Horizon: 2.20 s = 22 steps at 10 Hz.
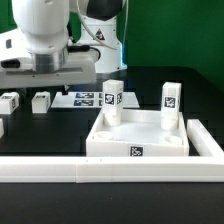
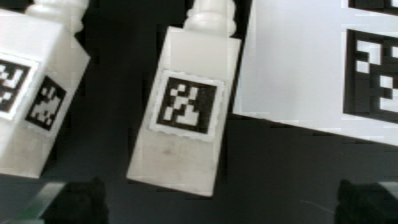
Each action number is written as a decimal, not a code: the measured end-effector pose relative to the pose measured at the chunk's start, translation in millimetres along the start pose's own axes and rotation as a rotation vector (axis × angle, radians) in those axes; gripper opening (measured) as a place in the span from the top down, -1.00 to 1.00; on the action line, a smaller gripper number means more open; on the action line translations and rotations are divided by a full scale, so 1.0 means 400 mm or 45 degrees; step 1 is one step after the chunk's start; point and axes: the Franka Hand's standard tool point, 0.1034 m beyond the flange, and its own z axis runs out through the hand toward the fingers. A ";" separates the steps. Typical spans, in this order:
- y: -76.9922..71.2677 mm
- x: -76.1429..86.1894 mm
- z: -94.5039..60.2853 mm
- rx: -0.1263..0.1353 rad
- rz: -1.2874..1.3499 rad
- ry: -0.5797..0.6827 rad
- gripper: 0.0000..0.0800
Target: Assemble square table
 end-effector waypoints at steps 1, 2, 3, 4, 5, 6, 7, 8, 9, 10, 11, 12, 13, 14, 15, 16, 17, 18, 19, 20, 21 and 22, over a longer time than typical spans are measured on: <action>0.014 -0.010 0.023 -0.031 -0.025 -0.088 -0.62; 0.025 -0.010 0.033 -0.046 -0.032 -0.130 -0.62; 0.026 -0.012 0.031 -0.047 -0.030 -0.122 -0.62; 0.022 -0.016 0.037 -0.039 -0.028 -0.124 -0.62; 0.020 -0.018 0.041 -0.037 -0.031 -0.129 -0.62; 0.020 -0.017 0.040 -0.038 -0.032 -0.128 -0.62; 0.020 -0.016 0.041 -0.038 -0.033 -0.128 -0.62; 0.020 -0.018 0.043 -0.039 -0.033 -0.131 -0.62; 0.020 -0.023 0.052 -0.037 -0.029 -0.138 -0.62; 0.011 -0.029 0.070 -0.038 -0.032 -0.135 -0.62; 0.000 -0.033 0.086 -0.042 -0.010 -0.136 -0.62; -0.005 -0.033 0.098 -0.045 -0.007 -0.128 -0.62; -0.007 -0.034 0.108 -0.045 -0.007 -0.122 -0.62; -0.007 -0.034 0.110 -0.045 -0.008 -0.122 -0.62; -0.005 -0.034 0.109 -0.044 -0.028 -0.120 -0.62; -0.006 -0.033 0.109 -0.045 -0.031 -0.120 -0.62; -0.009 -0.031 0.108 -0.047 -0.034 -0.118 -0.33; -0.010 -0.029 0.108 -0.049 -0.036 -0.115 0.01; -0.010 -0.029 0.107 -0.049 -0.036 -0.115 0.01; -0.010 -0.029 0.107 -0.049 -0.036 -0.115 0.29; -0.010 -0.029 0.107 -0.049 -0.036 -0.115 0.29; -0.010 -0.029 0.107 -0.049 -0.036 -0.115 0.29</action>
Offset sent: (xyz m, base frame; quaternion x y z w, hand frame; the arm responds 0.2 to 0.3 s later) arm -0.0174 -0.0116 0.0068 -0.0396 -0.0112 0.0336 0.9986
